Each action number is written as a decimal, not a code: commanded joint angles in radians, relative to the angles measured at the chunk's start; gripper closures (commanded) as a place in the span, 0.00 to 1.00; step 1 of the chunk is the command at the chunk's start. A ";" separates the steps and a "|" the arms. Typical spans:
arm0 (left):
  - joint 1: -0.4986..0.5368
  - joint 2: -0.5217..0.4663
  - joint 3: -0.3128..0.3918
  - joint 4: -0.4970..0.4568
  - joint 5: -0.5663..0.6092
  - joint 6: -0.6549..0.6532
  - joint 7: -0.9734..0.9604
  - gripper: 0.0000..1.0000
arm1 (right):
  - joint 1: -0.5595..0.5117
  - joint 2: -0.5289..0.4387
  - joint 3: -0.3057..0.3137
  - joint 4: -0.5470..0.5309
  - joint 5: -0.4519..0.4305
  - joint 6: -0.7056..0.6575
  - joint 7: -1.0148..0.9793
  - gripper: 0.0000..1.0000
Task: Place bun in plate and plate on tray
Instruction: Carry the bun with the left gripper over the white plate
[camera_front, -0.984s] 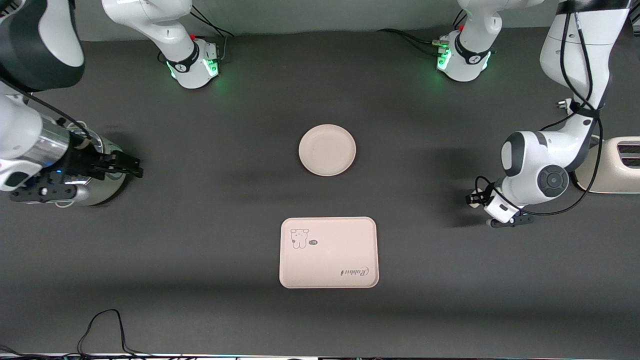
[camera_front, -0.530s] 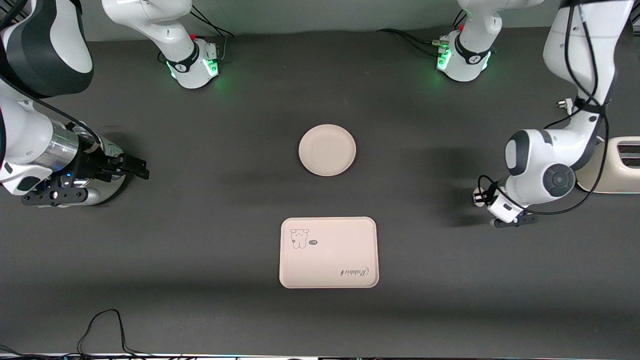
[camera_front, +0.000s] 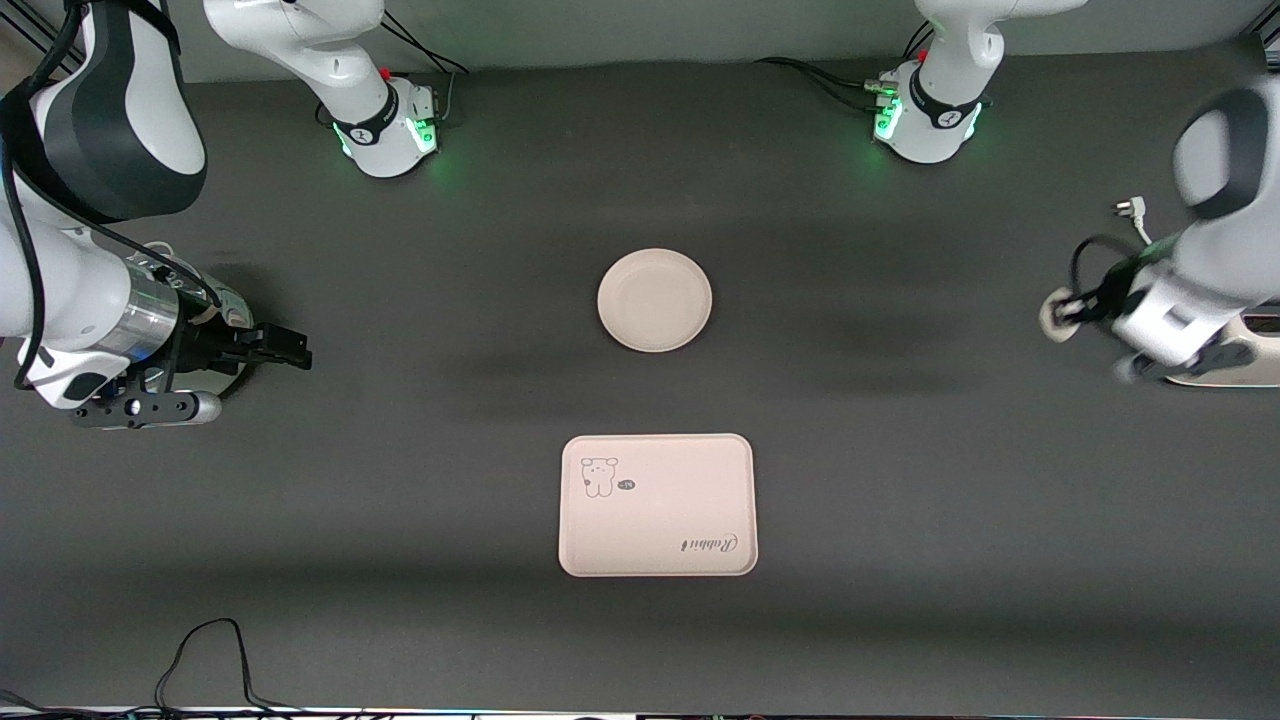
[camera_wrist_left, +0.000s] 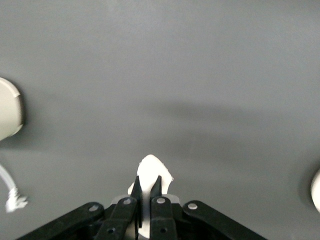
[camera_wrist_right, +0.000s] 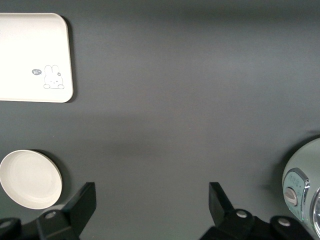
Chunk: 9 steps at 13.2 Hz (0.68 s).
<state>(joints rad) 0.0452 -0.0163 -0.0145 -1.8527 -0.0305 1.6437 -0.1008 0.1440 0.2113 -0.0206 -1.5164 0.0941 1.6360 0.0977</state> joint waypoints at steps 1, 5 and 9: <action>0.001 -0.029 0.036 0.096 -0.031 -0.128 0.049 0.96 | 0.026 -0.003 -0.004 -0.002 0.013 0.019 -0.010 0.00; -0.028 -0.073 0.002 0.092 -0.035 -0.156 0.003 0.95 | 0.078 0.007 -0.004 -0.004 0.010 0.068 -0.001 0.00; -0.088 -0.056 -0.200 0.089 -0.091 -0.081 -0.395 0.96 | 0.137 0.037 -0.004 -0.004 0.030 0.128 0.034 0.00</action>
<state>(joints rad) -0.0088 -0.0816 -0.1326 -1.7687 -0.1056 1.5215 -0.3240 0.2600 0.2365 -0.0174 -1.5200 0.1049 1.7344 0.1082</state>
